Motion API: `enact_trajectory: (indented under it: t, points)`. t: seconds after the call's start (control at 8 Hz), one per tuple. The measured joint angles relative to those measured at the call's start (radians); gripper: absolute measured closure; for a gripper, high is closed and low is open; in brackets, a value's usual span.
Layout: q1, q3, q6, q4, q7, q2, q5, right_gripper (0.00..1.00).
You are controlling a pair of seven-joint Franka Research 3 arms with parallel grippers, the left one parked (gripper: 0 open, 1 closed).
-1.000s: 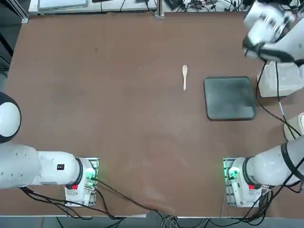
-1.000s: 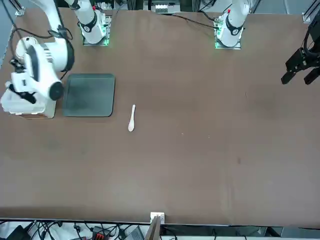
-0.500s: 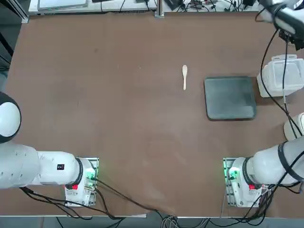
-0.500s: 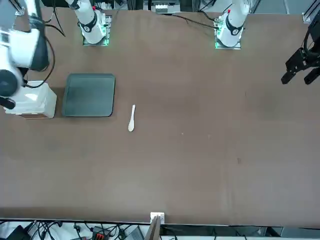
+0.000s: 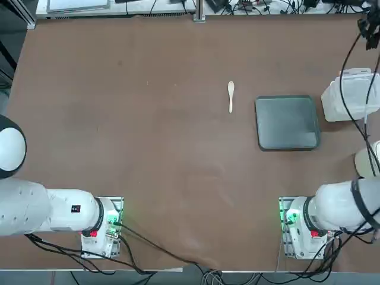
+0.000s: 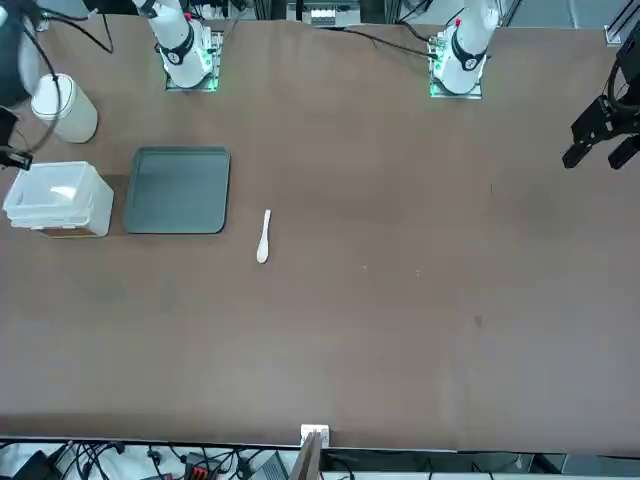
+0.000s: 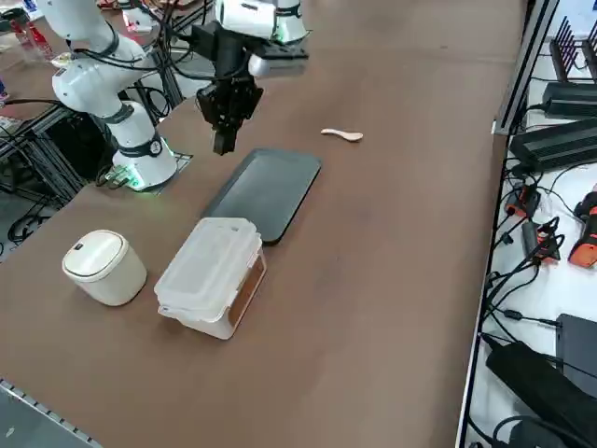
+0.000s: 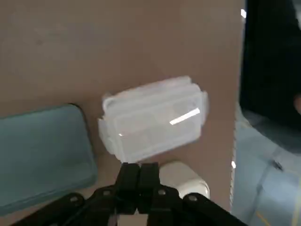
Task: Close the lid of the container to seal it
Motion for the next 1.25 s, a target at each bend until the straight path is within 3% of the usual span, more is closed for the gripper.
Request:
enact_trajectory:
  t: [0.38, 0.62, 0.88, 1.25]
  points:
    - [-0.152, -0.016, 0.205, -0.088, -0.353, -0.015, 0.217, 0.99]
    - [-0.236, -0.023, 0.352, -0.199, -0.471, -0.005, 0.240, 0.99]
    - [-0.257, -0.023, 0.479, -0.272, -0.505, 0.008, 0.244, 0.99]
    - [-0.271, -0.022, 0.618, -0.294, -0.588, 0.075, 0.308, 0.99]
